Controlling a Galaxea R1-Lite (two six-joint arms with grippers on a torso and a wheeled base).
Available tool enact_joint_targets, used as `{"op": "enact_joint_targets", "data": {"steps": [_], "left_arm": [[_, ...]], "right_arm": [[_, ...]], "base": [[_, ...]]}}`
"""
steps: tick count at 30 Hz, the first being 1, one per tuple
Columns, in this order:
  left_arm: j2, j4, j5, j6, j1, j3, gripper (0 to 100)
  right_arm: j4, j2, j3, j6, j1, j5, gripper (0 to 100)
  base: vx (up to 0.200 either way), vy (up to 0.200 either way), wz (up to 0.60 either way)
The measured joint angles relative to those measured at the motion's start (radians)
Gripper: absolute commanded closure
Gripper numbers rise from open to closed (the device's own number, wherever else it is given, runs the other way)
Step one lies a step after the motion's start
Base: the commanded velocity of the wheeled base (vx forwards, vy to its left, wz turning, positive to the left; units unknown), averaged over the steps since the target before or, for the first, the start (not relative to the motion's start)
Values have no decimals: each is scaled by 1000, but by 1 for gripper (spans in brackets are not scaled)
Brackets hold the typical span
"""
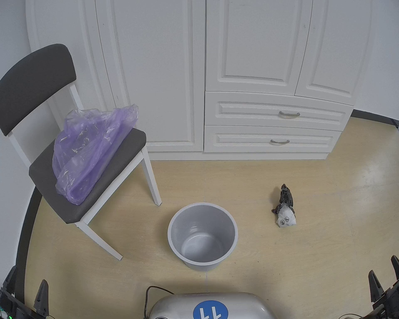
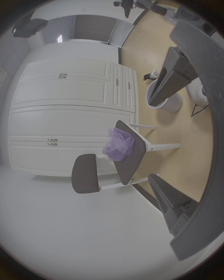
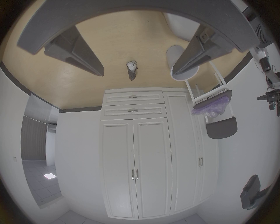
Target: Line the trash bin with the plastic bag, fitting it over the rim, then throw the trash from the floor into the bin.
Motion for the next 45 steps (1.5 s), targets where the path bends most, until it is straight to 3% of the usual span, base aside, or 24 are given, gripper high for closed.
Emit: {"op": "enact_joint_targets", "data": {"steps": [9,26,30,35,45], "left_arm": [[0,3,-43,71,0,0,0],[0,-2,-47,47,0,0,0],[0,-49,-67,6,0,-6,0],[9,-58,-113,-34,-3,-108,0],[218,60,-119,30,4,-344,0]], "right_arm": [[2,0,0,-54,-2,9,0],[-9,0,0,-3,-2,-5,0],[-9,0,0,-3,-1,-5,0],[-39,0,-13,-21,-2,11,0],[-17,85,-158,-17,-8,49,0]], "base": [[0,0,0],[0,0,0],[0,0,0],[0,0,0],[0,0,0]]}}
